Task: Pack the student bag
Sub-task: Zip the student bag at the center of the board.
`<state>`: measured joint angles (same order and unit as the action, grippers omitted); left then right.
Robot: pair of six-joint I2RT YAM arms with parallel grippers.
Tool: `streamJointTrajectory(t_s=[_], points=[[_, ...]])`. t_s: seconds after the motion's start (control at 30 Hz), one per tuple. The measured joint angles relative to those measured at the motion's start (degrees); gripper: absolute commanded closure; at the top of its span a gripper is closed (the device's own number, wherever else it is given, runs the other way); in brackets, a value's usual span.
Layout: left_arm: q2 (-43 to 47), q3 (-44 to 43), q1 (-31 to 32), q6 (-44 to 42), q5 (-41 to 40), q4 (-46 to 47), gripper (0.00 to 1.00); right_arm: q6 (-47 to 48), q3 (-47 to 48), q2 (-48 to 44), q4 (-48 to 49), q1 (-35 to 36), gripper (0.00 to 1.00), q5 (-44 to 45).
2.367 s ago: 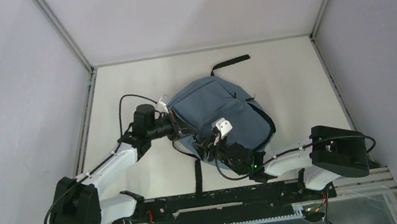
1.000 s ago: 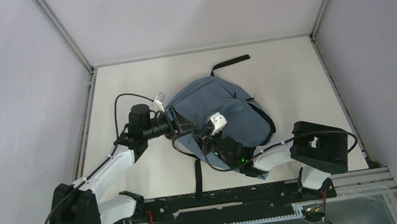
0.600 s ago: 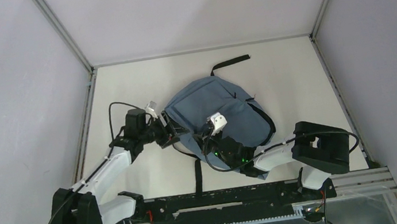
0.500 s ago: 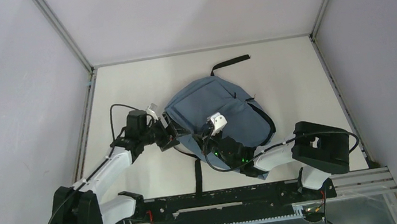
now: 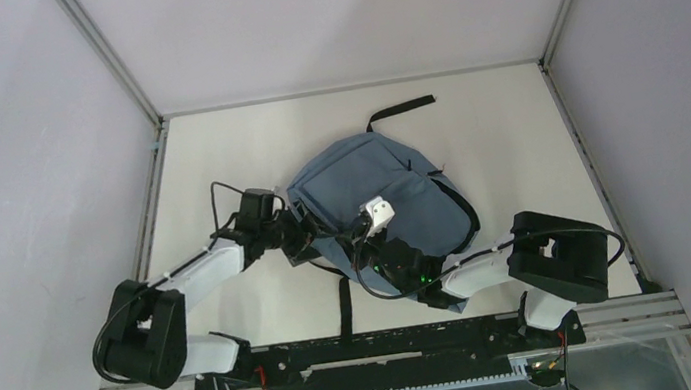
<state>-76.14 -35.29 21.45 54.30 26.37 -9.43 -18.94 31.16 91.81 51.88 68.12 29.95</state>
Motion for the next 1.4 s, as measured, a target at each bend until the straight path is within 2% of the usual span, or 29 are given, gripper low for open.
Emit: streamJointTrajectory(t_s=[0.1, 0.23, 0.3, 0.5, 0.67, 0.9, 1.1, 1.23, 1.3, 1.4], points=[[-2.08, -0.96, 0.31, 1.27, -0.52, 0.46, 0.44, 0.0, 0.0, 0.0, -0.63, 0.17, 1.0, 0.02], [-4.35, -1.62, 0.35, 2.45, -0.79, 1.75, 0.87, 0.0, 0.0, 0.0, -1.7, 0.37, 1.0, 0.22], [-4.94, -1.64, 0.35, 3.1, -0.81, 2.45, 0.99, 0.04, 0.0, 0.0, -2.21, 0.52, 1.0, 0.55], [-5.33, -1.66, 0.35, 3.76, -0.83, 3.26, 1.0, 0.87, -0.04, -2.14, -5.53, 1.42, 1.0, 1.25], [-5.35, -1.66, 0.04, 3.76, -0.74, 3.48, 1.0, 0.46, -3.8, -9.38, -9.29, 2.78, 1.0, 1.36], [-5.35, -1.66, -3.43, 3.78, 1.95, 4.11, 1.0, -3.93, -13.05, -27.54, -19.41, 3.89, 1.0, 2.6], [-5.29, -1.66, -9.64, 3.13, 2.23, 3.8, 1.0, -10.16, -19.78, -51.04, -34.99, 4.09, 1.0, 7.58], [-5.35, -2.47, -11.34, 2.58, 2.29, 2.16, 1.0, -13.16, -23.3, -65.81, -45.72, 3.3, 1.0, 10.27], [-7.06, -5.73, -11.3, 2.1, 2.45, 0.28, 1.0, -13.94, -25.46, -72.17, -49.05, 1.29, 1.0, 10.51], [-13.2, -13.97, -11.3, 0.44, 2.38, -2.12, 1.0, -14.58, -27.21, -76.3, -51.12, -2.38, 1.0, 9.53]])
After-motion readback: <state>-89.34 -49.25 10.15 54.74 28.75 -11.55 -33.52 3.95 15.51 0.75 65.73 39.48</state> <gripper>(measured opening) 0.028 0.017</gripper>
